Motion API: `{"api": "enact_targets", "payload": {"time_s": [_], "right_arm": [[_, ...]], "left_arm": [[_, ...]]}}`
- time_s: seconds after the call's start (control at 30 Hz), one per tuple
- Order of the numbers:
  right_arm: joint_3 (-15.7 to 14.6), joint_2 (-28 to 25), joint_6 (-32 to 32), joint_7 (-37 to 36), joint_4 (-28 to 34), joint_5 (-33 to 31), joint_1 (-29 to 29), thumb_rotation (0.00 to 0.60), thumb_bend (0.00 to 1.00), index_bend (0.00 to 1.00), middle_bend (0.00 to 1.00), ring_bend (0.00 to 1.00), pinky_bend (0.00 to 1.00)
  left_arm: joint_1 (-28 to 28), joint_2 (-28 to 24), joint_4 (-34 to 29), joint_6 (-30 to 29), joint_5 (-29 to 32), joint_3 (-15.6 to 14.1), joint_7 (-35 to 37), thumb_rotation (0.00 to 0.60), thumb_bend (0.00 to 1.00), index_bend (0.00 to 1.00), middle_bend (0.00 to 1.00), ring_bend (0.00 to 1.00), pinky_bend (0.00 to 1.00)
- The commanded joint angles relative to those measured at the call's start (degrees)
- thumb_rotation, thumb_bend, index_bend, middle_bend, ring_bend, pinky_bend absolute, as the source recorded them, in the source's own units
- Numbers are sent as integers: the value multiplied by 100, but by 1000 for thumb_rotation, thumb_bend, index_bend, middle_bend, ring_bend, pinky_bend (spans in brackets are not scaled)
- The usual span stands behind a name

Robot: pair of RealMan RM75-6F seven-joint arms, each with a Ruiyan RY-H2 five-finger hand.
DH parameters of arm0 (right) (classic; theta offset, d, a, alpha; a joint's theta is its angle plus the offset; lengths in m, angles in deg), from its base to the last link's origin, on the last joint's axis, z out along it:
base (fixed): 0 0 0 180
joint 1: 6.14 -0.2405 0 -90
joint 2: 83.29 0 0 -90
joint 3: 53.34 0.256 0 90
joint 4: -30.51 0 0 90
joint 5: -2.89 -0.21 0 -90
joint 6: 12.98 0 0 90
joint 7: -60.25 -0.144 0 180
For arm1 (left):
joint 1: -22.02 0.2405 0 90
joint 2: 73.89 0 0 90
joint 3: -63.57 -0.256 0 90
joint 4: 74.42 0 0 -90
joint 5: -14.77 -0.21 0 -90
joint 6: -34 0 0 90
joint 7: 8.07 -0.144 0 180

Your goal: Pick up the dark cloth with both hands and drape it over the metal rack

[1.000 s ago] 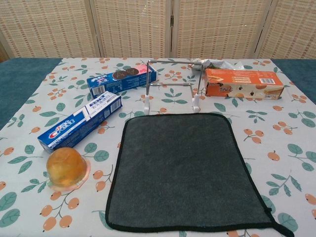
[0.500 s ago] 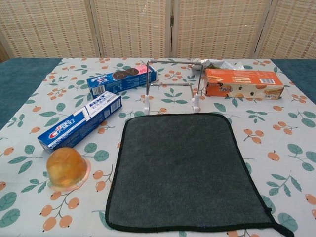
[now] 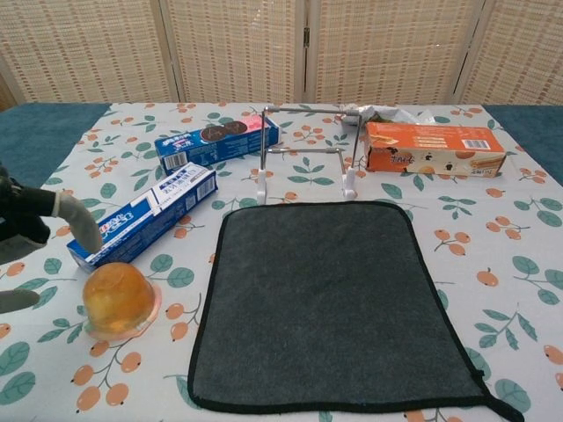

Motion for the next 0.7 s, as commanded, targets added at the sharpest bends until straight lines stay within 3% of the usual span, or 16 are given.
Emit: {"api": "enact_targets", "payload": {"time_s": [0.03, 0.37, 0.7], "right_arm": [[-85, 99, 257, 69, -35, 95, -159, 600, 322, 347, 878, 879, 1000], [-231, 407, 819, 204, -160, 165, -466, 600, 301, 356, 911, 909, 1000], [-348, 574, 1026, 296, -202, 188, -602, 600, 302, 356, 912, 909, 1000]], "left_arm": [[-188, 254, 73, 197, -100, -36, -73, 600, 243, 371, 893, 827, 948], [-629, 1004, 302, 773, 3, -57, -210, 600, 243, 379, 997, 919, 1000], [-828, 1618, 527, 1167, 322, -37, -619, 600, 243, 385, 1000, 937, 1000]]}}
